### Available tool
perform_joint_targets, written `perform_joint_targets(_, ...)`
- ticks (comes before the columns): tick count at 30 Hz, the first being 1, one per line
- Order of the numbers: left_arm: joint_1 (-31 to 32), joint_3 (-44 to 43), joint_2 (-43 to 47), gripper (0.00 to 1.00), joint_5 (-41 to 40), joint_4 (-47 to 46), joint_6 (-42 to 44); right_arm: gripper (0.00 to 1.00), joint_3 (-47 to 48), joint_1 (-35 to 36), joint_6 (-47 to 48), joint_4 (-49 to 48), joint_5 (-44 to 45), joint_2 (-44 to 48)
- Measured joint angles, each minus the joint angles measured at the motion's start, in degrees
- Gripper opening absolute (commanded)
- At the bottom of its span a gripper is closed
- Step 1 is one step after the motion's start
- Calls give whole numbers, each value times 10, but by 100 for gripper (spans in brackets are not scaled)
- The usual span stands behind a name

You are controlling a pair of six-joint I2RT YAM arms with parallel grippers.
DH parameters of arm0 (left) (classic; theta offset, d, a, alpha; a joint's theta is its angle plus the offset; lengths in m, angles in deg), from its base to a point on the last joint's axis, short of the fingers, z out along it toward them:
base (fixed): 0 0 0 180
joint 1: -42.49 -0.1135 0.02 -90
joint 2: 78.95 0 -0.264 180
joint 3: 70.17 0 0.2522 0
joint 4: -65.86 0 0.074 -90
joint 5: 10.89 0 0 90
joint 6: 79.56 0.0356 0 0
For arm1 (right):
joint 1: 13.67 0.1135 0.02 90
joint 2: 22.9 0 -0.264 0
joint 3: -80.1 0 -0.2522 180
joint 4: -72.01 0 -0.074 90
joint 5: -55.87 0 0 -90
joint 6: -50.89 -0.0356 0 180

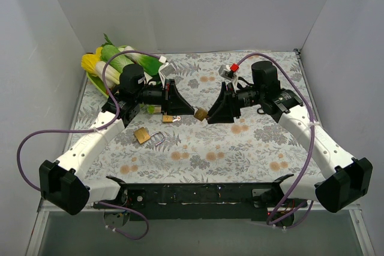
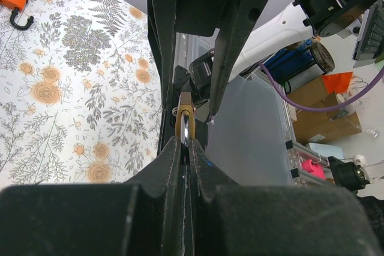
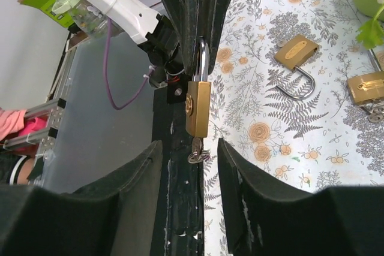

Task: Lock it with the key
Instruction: Lock the lock, then place the key at the center of the board.

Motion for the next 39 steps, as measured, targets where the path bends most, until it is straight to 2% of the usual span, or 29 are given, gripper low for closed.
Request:
perform_joint_targets(5,0,0,0,0,0,-7,-5,43,-9,1,-22,-16,-6,0)
perform_joint_targets(6,0,0,0,0,0,-9,-5,37,-11,1,-24,-20,-8,-1)
perform_joint_targets(8,0,0,0,0,0,-14,-7,31,-12,1,-28,-23,-11,-3)
perform_joint_targets(9,0,0,0,0,0,-15,-7,21,-12,1,-32,-23,-12,-4)
perform_joint_targets(12,0,0,0,0,0,-16,-9,1,-13,1,-42,-30,-17,-8)
perform_joint_targets(19,0,1,-1,0,2,-20,-19,1,-24,0,-58,-38,-16,-9)
perform_joint_targets(23,-9,-5,-22,0,10,-31,-40,1,-54,-29,-53,-33,-35,-5)
perform_joint_targets(27,-43,-57,-97,0,9,-63,-63,1,-92,-99,-21,33,-61,-5)
perform_joint_targets(32,-54,-120,-174,0,-3,-85,-62,1,-87,-212,103,183,-68,-25)
perform_joint_targets(36,-12,-150,-223,0,-33,-73,-42,1,-47,-323,250,312,-26,-79)
perform_joint_targets(39,48,-176,-269,0,-70,-49,-27,1,-42,-408,318,357,21,-102)
